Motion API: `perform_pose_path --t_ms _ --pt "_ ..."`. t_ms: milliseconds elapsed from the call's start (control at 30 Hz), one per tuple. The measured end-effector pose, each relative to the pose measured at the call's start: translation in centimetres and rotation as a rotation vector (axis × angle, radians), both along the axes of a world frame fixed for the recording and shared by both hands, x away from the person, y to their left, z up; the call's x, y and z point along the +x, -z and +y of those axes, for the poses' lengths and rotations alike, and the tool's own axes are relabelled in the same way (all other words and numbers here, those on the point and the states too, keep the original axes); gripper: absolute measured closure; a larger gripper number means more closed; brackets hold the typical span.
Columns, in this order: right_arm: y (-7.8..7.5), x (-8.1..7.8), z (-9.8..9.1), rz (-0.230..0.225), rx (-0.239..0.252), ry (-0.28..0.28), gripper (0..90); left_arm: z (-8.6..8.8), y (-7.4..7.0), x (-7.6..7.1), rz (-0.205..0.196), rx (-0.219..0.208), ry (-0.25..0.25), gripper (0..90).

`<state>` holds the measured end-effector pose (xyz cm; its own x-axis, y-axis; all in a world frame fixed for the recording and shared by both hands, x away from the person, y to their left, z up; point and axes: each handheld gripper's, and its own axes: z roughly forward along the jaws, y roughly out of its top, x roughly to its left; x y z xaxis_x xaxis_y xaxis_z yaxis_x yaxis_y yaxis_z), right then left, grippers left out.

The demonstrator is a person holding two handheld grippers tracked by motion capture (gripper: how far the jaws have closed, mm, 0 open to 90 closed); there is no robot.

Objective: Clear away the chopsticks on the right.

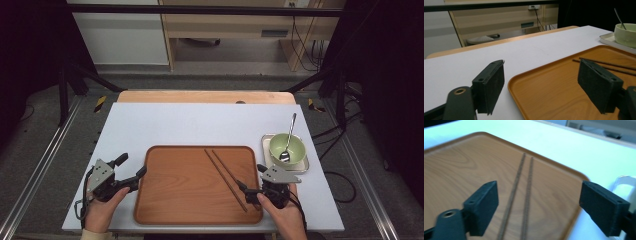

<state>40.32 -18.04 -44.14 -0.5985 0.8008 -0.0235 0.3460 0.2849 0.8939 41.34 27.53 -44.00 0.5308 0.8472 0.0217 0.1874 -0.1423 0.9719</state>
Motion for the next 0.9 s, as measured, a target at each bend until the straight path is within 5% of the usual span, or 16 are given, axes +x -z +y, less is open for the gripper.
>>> perform_pose_path --t_ms 233,367,633,900 --pt "-0.1 -0.3 -0.8 -0.081 -0.018 0.056 10.7 -2.2 -0.8 -0.4 0.036 0.055 0.056 38.4" --pt "-0.3 -0.5 -0.8 -0.098 -0.007 0.053 10.7 -3.7 -0.7 -0.3 0.089 0.108 0.12 50.6" --pt "-0.2 -0.4 -1.0 -0.079 0.008 0.073 10.7 -7.1 -0.7 1.2 0.165 0.187 0.195 78.5" --pt "-0.3 -0.3 -1.5 -0.08 0.05 0.084 10.7 -10.7 -0.8 3.1 0.226 0.274 0.279 86.7"
